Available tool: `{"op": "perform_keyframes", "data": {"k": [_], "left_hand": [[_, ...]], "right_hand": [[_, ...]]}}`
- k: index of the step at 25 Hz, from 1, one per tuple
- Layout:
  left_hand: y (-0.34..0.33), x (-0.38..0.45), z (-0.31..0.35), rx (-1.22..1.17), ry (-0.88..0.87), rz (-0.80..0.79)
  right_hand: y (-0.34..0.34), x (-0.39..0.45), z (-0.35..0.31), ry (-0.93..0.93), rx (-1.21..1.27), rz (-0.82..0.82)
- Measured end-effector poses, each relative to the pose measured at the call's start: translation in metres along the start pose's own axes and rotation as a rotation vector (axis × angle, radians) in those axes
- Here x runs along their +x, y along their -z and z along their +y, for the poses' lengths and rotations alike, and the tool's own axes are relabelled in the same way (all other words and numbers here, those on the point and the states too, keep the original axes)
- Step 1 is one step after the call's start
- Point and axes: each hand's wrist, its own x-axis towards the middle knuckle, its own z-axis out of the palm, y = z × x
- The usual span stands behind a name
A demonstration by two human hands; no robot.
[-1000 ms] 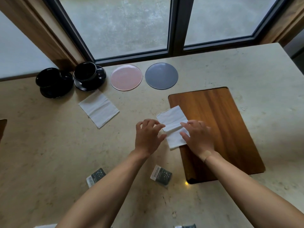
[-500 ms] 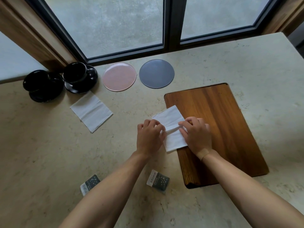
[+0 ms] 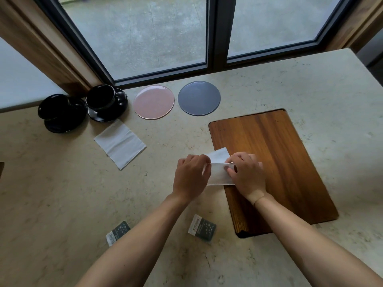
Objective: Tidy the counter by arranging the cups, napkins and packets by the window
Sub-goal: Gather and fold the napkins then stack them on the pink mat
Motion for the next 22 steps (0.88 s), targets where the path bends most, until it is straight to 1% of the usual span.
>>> {"op": "perform_keyframes", "data": {"k": [2,4,6,11,15,22], "left_hand": [[0.007,-0.003,0.0,-0.023,0.029,0.014],[0.016,-0.008,-0.002,-0.038,0.059,0.023],[0.024,-0.015,-0.006,-0.054,0.088,0.025],[0.055,-0.039,-0.02,-0.14,0.201,0.015],[0.076,-0.062,-0.041,-0.216,0.344,-0.054],[0.119,-0.107,-0.078,-0.435,0.504,-0.153]], "right_hand": [[0.004,-0.003,-0.005,-0.044,0.106,-0.053],[0.011,-0.006,-0.013,-0.13,0.254,-0.124],[0.02,-0.01,-0.021,-0.194,0.345,-0.196],[0.035,-0.031,-0.048,-0.245,0.559,-0.293],[0.038,-0.05,-0.078,-0.256,0.621,-0.305],[0.032,-0.073,-0.132,-0.289,0.651,-0.316]]}}
